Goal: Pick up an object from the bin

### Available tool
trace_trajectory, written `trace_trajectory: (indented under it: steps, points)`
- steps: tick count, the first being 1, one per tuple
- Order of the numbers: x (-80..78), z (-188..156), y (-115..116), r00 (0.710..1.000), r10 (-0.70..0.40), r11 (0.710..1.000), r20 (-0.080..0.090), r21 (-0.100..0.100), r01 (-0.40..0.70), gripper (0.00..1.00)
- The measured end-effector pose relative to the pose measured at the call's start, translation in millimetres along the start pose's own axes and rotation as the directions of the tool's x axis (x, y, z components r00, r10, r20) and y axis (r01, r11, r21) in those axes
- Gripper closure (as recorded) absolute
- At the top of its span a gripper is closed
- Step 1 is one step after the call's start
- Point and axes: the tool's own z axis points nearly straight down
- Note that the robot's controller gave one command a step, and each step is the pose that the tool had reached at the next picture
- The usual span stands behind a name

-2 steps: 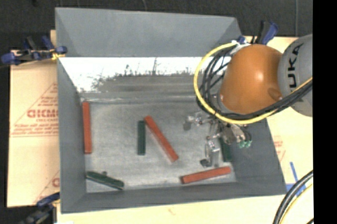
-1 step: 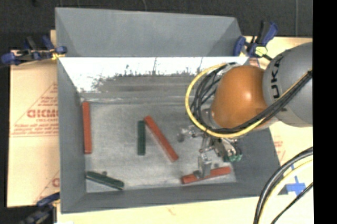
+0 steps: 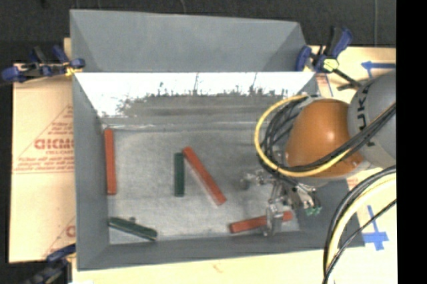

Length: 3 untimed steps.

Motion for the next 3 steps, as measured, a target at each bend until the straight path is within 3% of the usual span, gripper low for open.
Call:
trace_trajectory:
  steps: [1,2,3]
  points:
    - [-1.4,15,34,0.995,-0.101,0.995,-0.002,0.0,0.101,1.0]
    - [-1.3,15,34,0.995,-0.101,0.995,-0.002,0.0,0.101,1.0]
    - [-18.9,-83,53,0.997,-0.077,0.997,-0.001,0.001,0.077,1.0]
